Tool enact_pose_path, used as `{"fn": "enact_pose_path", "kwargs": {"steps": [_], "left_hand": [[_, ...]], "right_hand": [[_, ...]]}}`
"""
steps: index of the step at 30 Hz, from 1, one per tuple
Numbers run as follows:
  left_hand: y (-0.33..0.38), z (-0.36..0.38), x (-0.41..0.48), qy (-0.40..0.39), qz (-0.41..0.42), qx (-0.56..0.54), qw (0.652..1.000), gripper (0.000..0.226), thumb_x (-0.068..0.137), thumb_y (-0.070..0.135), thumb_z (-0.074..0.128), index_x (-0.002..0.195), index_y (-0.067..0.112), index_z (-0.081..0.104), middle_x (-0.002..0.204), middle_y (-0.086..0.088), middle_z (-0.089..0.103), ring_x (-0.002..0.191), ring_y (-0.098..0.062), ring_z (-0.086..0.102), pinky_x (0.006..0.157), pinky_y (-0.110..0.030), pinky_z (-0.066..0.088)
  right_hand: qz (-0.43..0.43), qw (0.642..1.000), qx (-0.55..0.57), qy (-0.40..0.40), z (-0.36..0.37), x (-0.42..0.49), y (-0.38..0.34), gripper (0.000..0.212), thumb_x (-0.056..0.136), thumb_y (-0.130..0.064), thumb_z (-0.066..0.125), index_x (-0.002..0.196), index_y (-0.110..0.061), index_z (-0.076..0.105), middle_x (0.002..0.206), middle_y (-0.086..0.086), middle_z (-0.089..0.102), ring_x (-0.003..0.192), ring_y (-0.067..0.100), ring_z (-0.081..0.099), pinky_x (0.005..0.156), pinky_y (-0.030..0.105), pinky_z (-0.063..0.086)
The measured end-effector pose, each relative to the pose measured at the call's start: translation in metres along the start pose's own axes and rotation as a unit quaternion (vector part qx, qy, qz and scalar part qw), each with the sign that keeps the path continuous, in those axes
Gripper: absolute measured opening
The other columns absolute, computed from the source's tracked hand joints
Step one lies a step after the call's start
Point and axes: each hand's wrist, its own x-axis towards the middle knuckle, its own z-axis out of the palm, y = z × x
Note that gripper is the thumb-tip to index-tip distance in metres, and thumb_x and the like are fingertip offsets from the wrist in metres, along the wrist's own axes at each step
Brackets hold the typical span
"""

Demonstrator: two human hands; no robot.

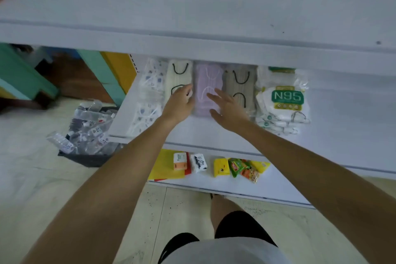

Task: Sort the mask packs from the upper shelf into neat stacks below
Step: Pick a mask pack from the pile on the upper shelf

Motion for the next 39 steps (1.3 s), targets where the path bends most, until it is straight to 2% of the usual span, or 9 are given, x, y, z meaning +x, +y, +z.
{"fn": "enact_pose_path", "kwargs": {"steps": [3,6,10,14,18,24,28,36,39], "left_hand": [[0.009,-0.014,-0.04,-0.049,0.053,0.089,0.993,0.044,0.099,0.017,0.043,0.142,0.006,0.038,0.141,-0.016,0.044,0.128,-0.03,0.043,0.102,-0.039,0.038],[0.025,-0.031,-0.078,-0.055,0.169,0.183,0.967,0.038,0.099,0.025,0.039,0.132,0.01,0.051,0.131,-0.011,0.055,0.116,-0.029,0.054,0.087,-0.039,0.047],[0.07,-0.071,-0.113,0.044,0.39,0.228,0.891,0.04,0.091,0.027,0.037,0.101,0.003,0.067,0.089,-0.011,0.068,0.069,-0.031,0.066,0.05,-0.032,0.049],[0.129,-0.107,-0.112,0.168,0.466,0.232,0.837,0.032,0.09,0.019,0.045,0.105,0.004,0.069,0.096,-0.008,0.071,0.075,-0.026,0.068,0.055,-0.026,0.05],[0.185,-0.119,-0.083,0.206,0.355,0.203,0.889,0.046,0.096,0.032,0.036,0.137,0.012,0.047,0.135,-0.006,0.053,0.117,-0.025,0.053,0.087,-0.034,0.046],[0.239,-0.085,-0.03,0.066,0.182,0.237,0.952,0.05,0.102,0.037,0.029,0.149,0.019,0.024,0.154,-0.006,0.027,0.139,-0.024,0.026,0.108,-0.036,0.026],[0.251,-0.056,-0.019,-0.015,0.106,0.289,0.951,0.047,0.1,0.045,0.024,0.138,0.022,0.041,0.147,-0.007,0.035,0.133,-0.029,0.032,0.102,-0.042,0.032],[0.254,-0.042,-0.02,0.048,0.083,0.274,0.957,0.047,0.101,0.043,0.026,0.143,0.024,0.036,0.149,-0.002,0.032,0.135,-0.027,0.029,0.107,-0.038,0.028],[0.254,-0.041,-0.022,0.067,0.092,0.25,0.961,0.045,0.101,0.04,0.028,0.138,0.02,0.045,0.146,-0.004,0.04,0.132,-0.026,0.037,0.107,-0.038,0.028]], "right_hand": [[-0.086,0.994,-0.065,-0.016,-0.02,-0.051,-0.025,0.052,0.096,-0.029,0.047,0.145,-0.018,0.032,0.155,0.008,0.02,0.141,0.027,0.023,0.114,0.041,0.023],[-0.189,0.977,-0.094,0.023,-0.045,-0.095,-0.045,0.05,0.093,-0.035,0.044,0.138,-0.013,0.045,0.145,0.014,0.039,0.131,0.034,0.041,0.106,0.045,0.034],[-0.3,0.937,-0.087,0.156,-0.104,-0.132,-0.067,0.046,0.097,-0.036,0.038,0.127,-0.007,0.057,0.131,0.015,0.055,0.117,0.031,0.055,0.098,0.037,0.042],[-0.299,0.912,-0.118,0.256,-0.174,-0.137,-0.064,0.044,0.098,-0.034,0.038,0.127,-0.006,0.055,0.133,0.014,0.053,0.116,0.029,0.052,0.098,0.034,0.04],[-0.127,0.939,-0.13,0.291,-0.242,-0.115,-0.024,0.047,0.095,-0.033,0.046,0.136,-0.008,0.046,0.142,0.016,0.043,0.128,0.032,0.041,0.106,0.034,0.029],[0.202,0.957,-0.158,0.135,-0.312,-0.091,0.073,0.063,0.097,-0.048,0.035,0.147,-0.013,0.022,0.155,0.011,0.018,0.141,0.033,0.019,0.114,0.046,0.019],[0.208,0.964,-0.13,0.101,-0.32,-0.094,0.098,0.066,0.095,-0.054,0.03,0.146,-0.013,0.024,0.152,0.015,0.023,0.137,0.035,0.028,0.111,0.045,0.025],[0.077,0.991,-0.072,0.084,-0.31,-0.122,0.085,0.052,0.087,-0.059,0.046,0.13,-0.03,0.053,0.121,0.008,0.041,0.114,0.024,0.042,0.102,0.038,0.035],[0.02,0.993,-0.032,0.112,-0.306,-0.124,0.075,0.035,0.089,-0.044,0.055,0.074,-0.013,0.061,0.077,0.005,0.046,0.07,0.016,0.046,0.07,0.032,0.039]]}}
